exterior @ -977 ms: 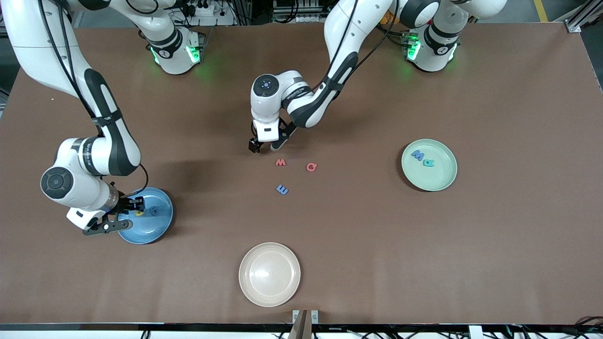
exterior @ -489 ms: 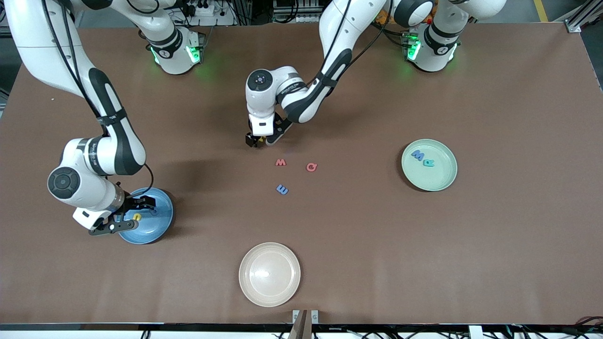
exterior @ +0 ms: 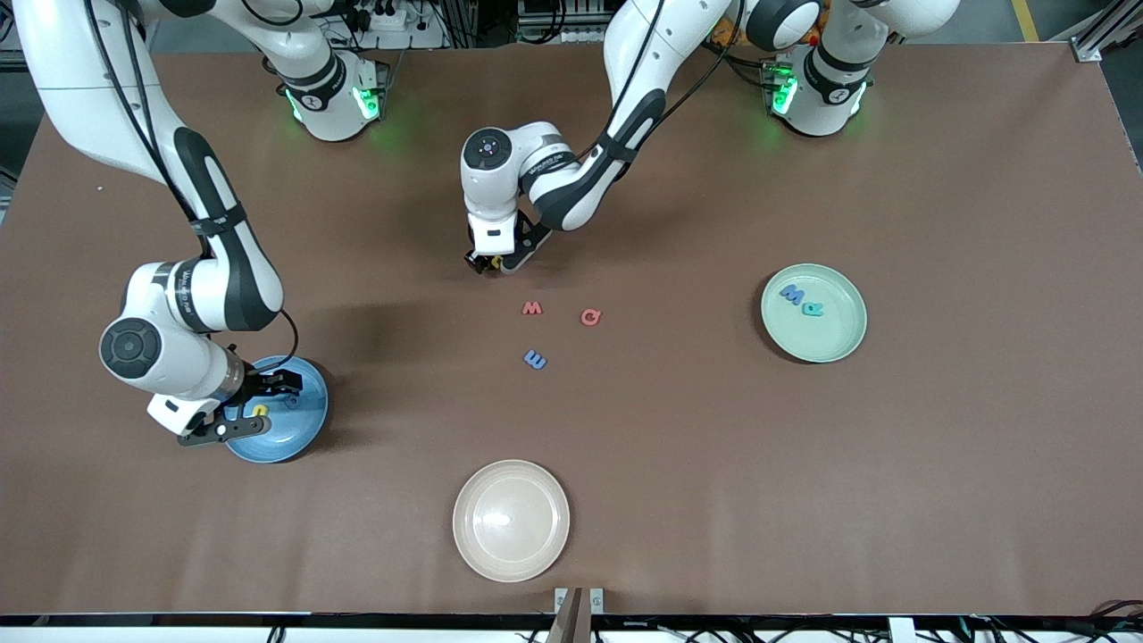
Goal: Sort upper and lower case letters into plates
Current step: 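Drop the u on the blue plate while the left gripper grasps H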
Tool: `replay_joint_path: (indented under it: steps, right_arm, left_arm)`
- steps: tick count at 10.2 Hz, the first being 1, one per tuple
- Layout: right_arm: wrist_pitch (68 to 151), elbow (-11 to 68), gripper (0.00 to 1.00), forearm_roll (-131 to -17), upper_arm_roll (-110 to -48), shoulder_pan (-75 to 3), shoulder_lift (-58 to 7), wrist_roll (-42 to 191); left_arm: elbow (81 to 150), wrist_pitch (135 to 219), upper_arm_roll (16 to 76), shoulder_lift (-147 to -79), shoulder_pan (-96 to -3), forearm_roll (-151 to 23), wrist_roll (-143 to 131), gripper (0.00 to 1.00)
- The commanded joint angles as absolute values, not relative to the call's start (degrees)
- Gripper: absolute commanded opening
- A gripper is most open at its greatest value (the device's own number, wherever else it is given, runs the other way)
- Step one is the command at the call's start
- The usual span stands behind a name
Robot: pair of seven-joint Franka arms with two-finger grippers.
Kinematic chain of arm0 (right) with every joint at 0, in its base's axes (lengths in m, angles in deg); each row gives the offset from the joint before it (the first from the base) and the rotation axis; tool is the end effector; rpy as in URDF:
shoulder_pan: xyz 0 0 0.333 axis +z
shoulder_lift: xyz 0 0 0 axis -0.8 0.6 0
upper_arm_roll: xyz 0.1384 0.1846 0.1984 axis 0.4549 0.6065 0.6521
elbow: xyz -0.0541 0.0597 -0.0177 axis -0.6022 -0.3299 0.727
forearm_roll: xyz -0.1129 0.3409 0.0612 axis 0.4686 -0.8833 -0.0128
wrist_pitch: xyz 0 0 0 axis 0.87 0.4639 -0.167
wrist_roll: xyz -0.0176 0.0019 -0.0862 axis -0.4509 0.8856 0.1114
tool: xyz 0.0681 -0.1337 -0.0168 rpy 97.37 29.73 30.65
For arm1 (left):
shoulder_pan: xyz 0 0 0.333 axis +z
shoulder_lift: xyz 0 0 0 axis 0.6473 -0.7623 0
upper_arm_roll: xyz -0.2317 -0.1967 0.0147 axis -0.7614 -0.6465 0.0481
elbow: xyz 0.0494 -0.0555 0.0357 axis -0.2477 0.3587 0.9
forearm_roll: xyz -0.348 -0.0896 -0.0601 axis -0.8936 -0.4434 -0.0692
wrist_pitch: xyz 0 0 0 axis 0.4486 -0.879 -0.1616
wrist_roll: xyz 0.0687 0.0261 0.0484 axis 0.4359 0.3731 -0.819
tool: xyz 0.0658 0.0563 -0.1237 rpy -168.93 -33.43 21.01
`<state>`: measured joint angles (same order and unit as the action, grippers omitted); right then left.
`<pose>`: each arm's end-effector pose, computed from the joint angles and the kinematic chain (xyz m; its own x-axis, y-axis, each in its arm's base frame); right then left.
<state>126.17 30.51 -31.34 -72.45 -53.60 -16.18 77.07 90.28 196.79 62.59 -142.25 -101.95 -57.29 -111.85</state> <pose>0.6288 0.0007 0.1997 0.9784 0.2003 -0.0508 0.2030 -0.9777 0.0548 0.3293 -0.6488 0.1369 0.6301 0.7708 -0.0939 0.7765 -0.6237 0.0900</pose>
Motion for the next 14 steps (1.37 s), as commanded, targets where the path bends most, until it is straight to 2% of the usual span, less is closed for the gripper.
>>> replay_joint_path:
  steps: [1,2,5,10,14]
  right_arm:
    - [125.3,31.2,1.0,-31.6,-72.4,-53.0,-17.5,76.2]
    - [125.3,31.2,1.0,-31.6,-72.4,-53.0,-17.4,76.2]
    - [125.2,31.2,1.0,-31.6,-72.4,-52.1,-17.5,76.2]
    - [123.6,30.4,1.0,-31.8,-72.3,-43.3,-18.1,63.1]
    - [124.2,27.9,1.0,-31.6,-71.4,-35.1,-17.9,65.5]
  left_arm:
    - [89.9,196.0,63.1,-143.5,-102.3,-57.7,-111.2,0.21]
    - [89.9,195.8,63.2,-143.1,-102.0,-57.8,-111.0,0.17]
    - [89.8,188.6,61.5,-140.8,-97.5,-59.4,-104.2,0.17]
    - [89.8,181.4,60.4,-137.3,-93.2,-61.6,-97.9,0.17]
    - [90.1,167.6,59.7,-131.4,-84.4,-65.1,-81.3,0.18]
